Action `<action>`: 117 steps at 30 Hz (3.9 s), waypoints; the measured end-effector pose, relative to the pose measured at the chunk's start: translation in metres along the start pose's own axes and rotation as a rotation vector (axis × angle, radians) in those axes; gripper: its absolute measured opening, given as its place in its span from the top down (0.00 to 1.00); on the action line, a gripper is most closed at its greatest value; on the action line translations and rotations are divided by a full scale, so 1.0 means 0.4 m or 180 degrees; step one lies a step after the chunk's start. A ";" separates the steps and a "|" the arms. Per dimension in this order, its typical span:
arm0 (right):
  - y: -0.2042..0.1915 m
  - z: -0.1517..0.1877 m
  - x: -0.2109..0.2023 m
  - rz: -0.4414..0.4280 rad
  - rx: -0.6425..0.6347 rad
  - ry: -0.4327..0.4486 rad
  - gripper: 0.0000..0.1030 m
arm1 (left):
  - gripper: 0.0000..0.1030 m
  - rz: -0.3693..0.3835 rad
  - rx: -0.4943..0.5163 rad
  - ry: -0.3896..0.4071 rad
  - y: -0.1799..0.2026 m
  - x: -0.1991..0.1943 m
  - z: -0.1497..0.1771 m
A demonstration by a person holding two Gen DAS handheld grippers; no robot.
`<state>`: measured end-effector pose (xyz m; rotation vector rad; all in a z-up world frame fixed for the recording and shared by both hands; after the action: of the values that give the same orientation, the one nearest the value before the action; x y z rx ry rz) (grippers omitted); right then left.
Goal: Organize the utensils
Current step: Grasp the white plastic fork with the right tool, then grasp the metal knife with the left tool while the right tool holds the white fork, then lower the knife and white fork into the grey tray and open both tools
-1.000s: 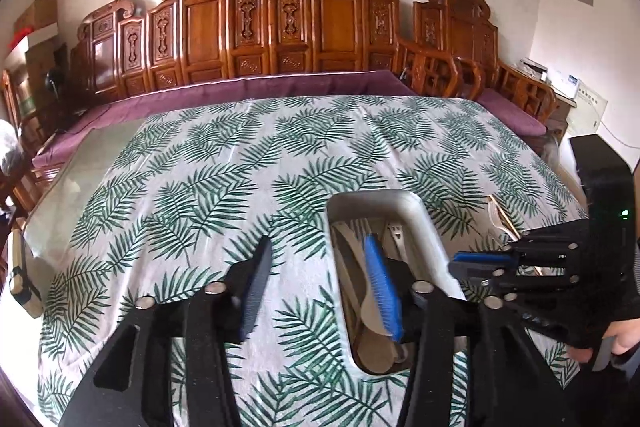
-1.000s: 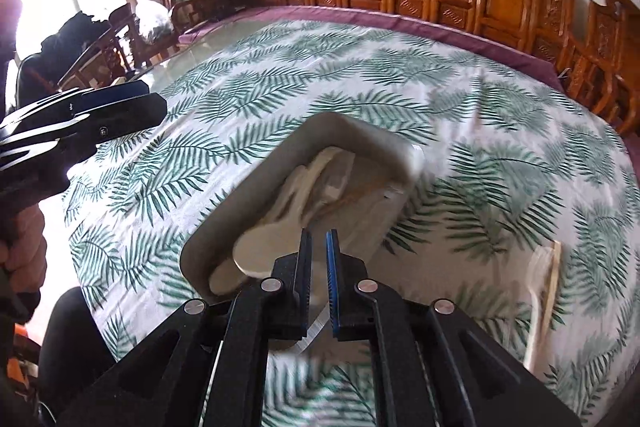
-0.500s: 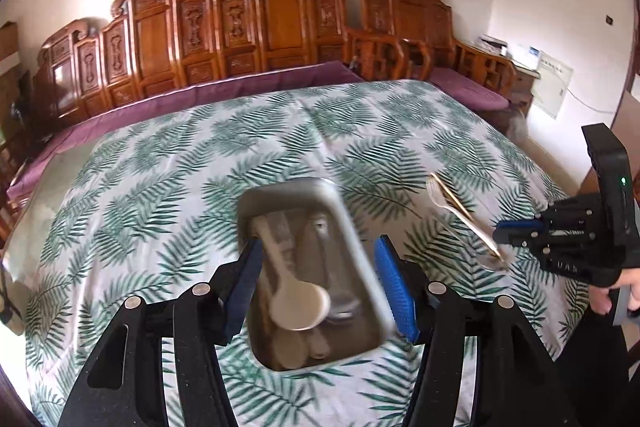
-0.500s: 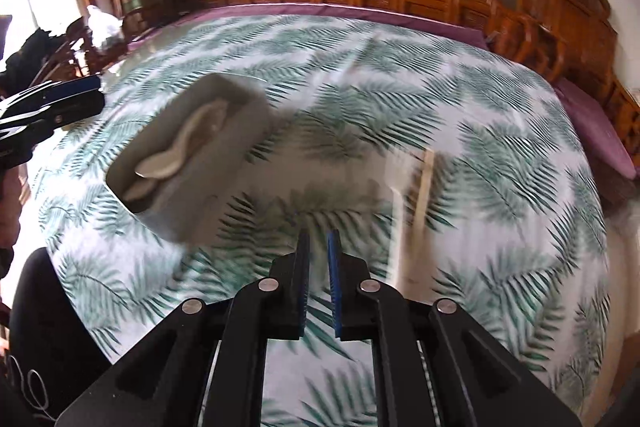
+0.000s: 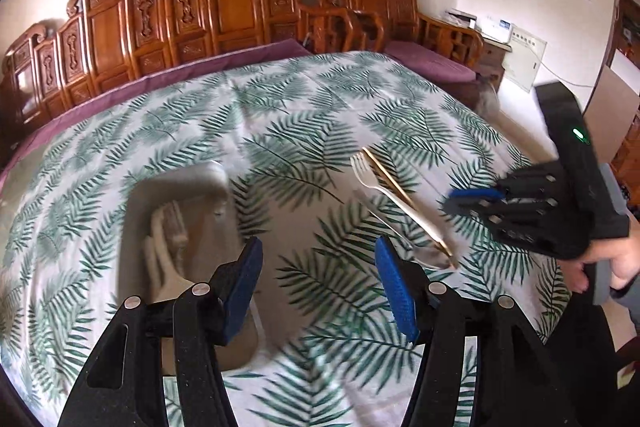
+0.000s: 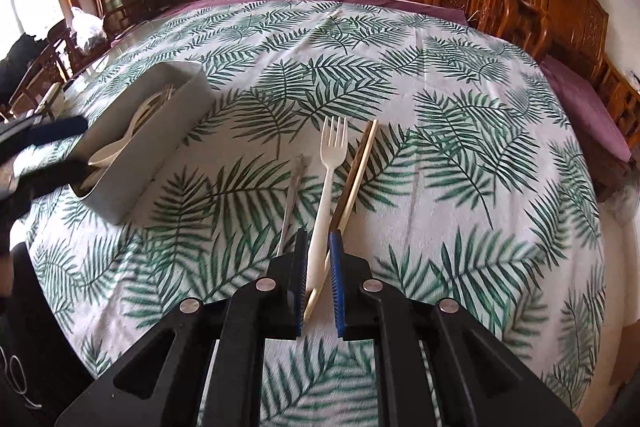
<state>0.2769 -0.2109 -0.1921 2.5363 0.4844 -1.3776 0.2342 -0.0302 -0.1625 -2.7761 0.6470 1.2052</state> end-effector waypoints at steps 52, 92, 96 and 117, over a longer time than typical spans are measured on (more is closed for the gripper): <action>0.119 0.082 -0.059 0.0054 0.0205 0.0000 0.92 | 0.72 0.0297 -0.0364 -0.0729 0.147 0.296 -0.008; 0.140 0.077 -0.074 -0.0014 0.0321 0.0046 0.92 | 1.00 -0.0166 -0.0192 -0.1021 0.155 0.307 -0.033; 0.142 0.079 -0.070 -0.0009 0.0319 0.0032 0.92 | 1.00 -0.0152 -0.0193 -0.1000 0.160 0.311 -0.044; 0.149 0.086 -0.057 0.0028 0.0317 -0.0011 0.92 | 0.99 -0.0163 0.0014 -0.1144 0.163 0.368 -0.020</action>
<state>0.2619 -0.2817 -0.1898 2.6102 0.4135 -1.4370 0.3038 -0.1440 -0.2532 -2.4571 0.5391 1.6292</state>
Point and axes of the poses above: each gripper's, at about its wrist camera, not at the fingertips, and x roughly the way its jaws point, y to its right, z to its underside, the point moved 1 cm from there along x, roughly the way its jaws point, and after that the axes turned 7 degrees about z, right-handed, at the moved point
